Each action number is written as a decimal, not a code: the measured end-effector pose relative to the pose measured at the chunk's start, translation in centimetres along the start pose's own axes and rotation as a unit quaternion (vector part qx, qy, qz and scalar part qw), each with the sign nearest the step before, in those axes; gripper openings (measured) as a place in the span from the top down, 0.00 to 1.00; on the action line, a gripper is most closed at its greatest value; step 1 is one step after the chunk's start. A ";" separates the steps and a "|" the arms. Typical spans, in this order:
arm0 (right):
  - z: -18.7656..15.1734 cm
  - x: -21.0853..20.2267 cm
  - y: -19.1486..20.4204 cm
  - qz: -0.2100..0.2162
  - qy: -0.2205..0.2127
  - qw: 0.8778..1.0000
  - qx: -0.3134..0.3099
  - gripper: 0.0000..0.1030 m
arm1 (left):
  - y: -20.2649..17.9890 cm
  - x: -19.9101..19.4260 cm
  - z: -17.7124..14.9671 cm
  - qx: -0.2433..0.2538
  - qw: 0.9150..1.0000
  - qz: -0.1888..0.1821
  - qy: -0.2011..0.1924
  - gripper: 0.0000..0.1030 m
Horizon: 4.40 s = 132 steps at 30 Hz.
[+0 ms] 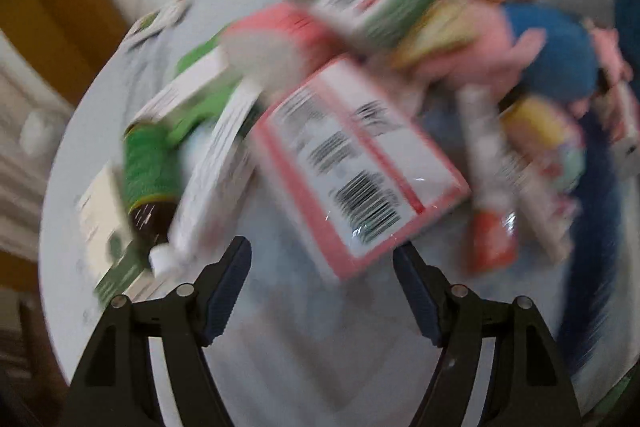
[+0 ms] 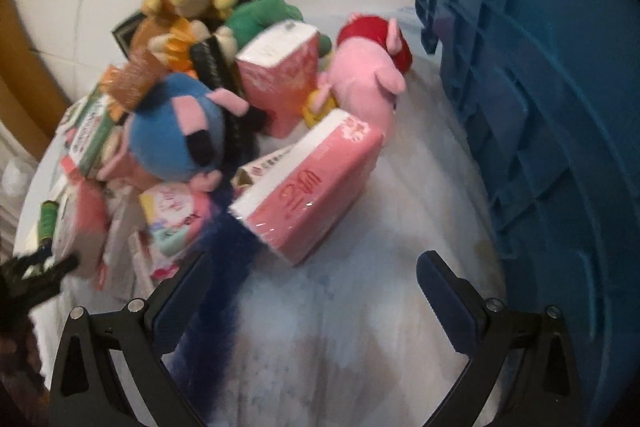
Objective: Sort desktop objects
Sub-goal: 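Grasp a pink-white tissue pack with each tool, then carry both tissue packs over the blue bin, then open both tools to drop the tissue packs into the bin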
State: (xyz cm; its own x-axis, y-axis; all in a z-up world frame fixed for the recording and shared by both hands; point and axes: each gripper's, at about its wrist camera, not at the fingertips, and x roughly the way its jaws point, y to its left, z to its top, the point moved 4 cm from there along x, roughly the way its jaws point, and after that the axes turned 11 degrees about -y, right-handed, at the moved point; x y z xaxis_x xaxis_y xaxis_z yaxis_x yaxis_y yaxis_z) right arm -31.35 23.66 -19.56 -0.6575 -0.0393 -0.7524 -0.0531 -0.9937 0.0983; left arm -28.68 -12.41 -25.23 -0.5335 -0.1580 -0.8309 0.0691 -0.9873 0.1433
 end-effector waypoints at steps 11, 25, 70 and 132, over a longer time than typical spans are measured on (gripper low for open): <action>1.4 4.0 0.7 -0.009 0.036 0.999 0.005 0.00 | 0.7 -0.4 3.8 -0.124 0.992 -0.033 -0.006 0.28; 1.3 6.8 0.8 -0.014 0.074 0.997 0.012 0.43 | -2.2 3.3 4.1 -0.070 0.997 -0.017 0.022 0.26; -1.7 -11.4 3.1 -0.011 -0.045 0.996 -0.076 0.49 | -3.3 -14.2 0.9 -0.002 0.986 -0.054 -0.156 0.17; 2.9 -31.5 -37.2 -0.094 -0.268 0.959 -0.021 0.52 | -53.9 -39.4 4.9 0.147 0.913 -0.254 -0.285 0.13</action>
State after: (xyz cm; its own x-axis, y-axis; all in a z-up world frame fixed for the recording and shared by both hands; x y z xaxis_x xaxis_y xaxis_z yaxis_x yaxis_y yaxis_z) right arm -10.82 62.13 2.37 -0.9319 0.1884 -0.3100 -0.1853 -0.9819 -0.0398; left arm -15.51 47.13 2.44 -0.7916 0.4362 -0.4278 -0.4933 -0.8695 0.0263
